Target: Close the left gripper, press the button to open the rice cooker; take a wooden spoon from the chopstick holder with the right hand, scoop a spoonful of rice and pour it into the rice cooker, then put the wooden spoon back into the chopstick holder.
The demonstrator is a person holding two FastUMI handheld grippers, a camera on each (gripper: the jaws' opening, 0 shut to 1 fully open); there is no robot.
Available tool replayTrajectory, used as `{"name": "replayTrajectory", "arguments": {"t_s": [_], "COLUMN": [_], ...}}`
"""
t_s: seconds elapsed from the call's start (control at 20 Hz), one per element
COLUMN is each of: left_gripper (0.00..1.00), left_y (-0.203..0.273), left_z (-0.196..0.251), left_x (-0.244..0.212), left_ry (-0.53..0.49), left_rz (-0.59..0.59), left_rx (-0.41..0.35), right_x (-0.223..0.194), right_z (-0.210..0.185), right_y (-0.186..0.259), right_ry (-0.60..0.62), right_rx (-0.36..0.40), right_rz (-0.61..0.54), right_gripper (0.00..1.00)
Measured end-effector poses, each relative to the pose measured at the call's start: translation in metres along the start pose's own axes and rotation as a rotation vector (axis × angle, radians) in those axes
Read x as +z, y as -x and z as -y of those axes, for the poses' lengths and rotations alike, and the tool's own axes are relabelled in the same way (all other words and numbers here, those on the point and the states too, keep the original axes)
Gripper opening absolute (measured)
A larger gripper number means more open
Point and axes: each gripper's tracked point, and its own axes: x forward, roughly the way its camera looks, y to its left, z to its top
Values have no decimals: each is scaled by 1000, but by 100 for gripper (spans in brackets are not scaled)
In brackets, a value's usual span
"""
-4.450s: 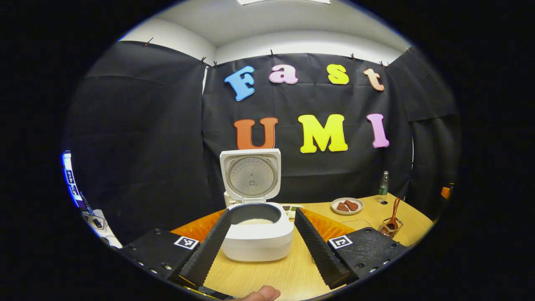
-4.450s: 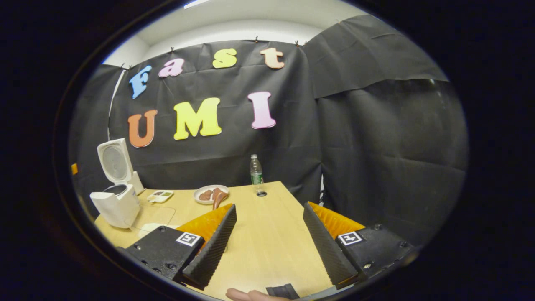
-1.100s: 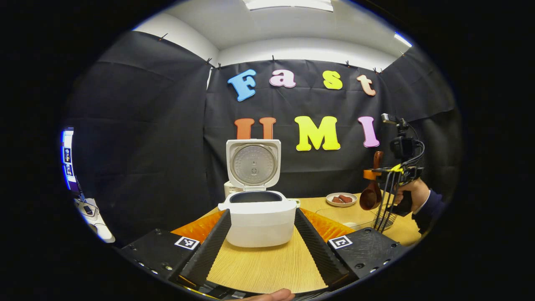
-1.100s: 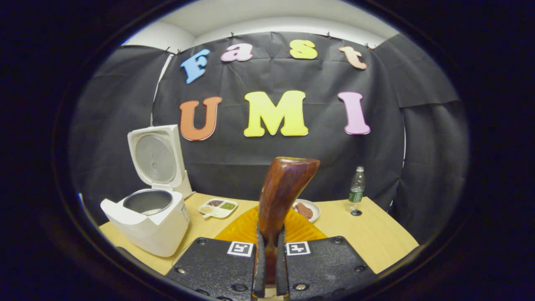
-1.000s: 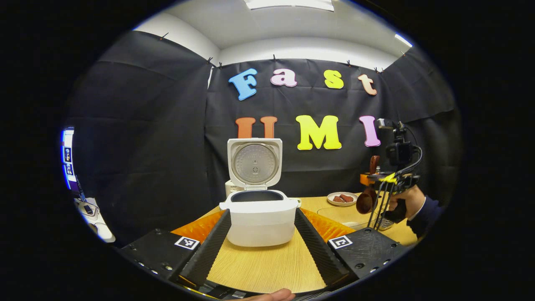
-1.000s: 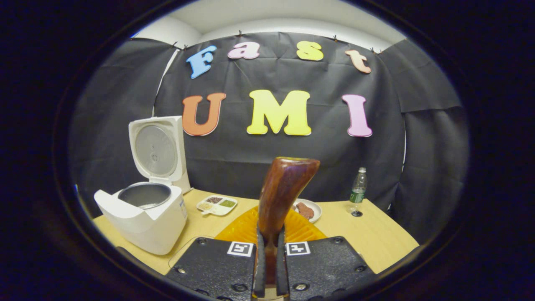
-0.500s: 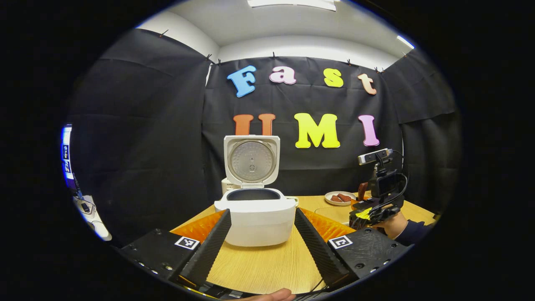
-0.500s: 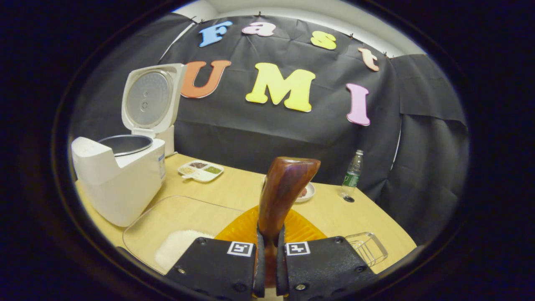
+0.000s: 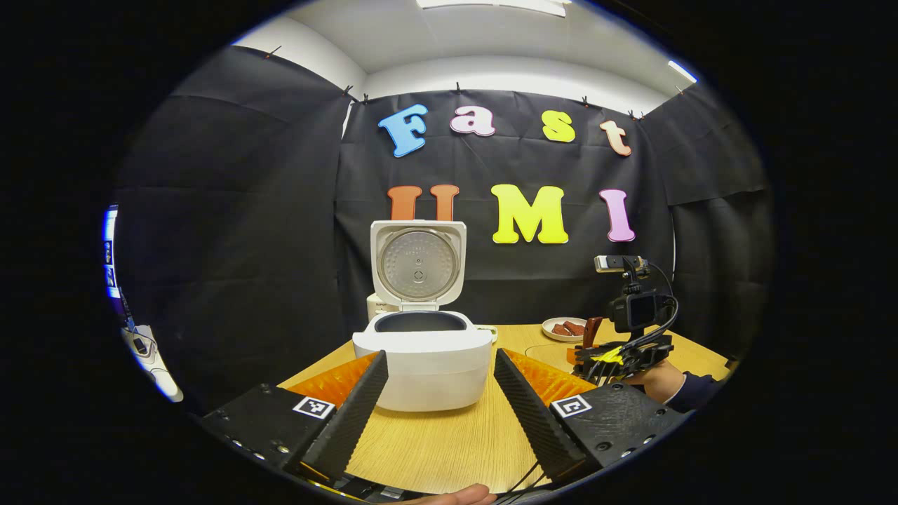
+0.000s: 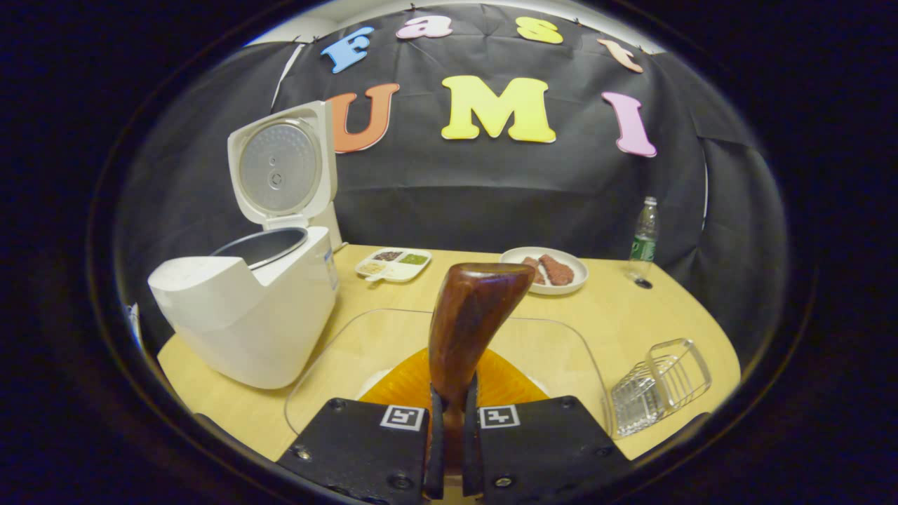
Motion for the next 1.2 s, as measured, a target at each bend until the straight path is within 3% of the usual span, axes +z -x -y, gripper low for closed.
{"name": "replayTrajectory", "arguments": {"t_s": [0.2, 0.4, 0.55, 1.2], "left_gripper": [97, 97, 97, 97], "left_y": [-2, -5, -9, -18], "left_z": [-2, -6, -7, -17], "left_x": [0, -4, -2, 1], "left_ry": [-1, -13, -14, 1], "left_rz": [-6, -23, -30, -57], "left_rx": [7, 18, 28, 74], "right_x": [0, -2, 1, 59], "right_z": [-15, -5, 3, 78], "right_y": [-6, -13, -13, 17], "right_ry": [-154, -342, -471, -946], "right_rx": [108, 172, 201, 255], "right_rz": [-40, -84, -95, 70], "right_gripper": [15, 15, 15, 14]}}
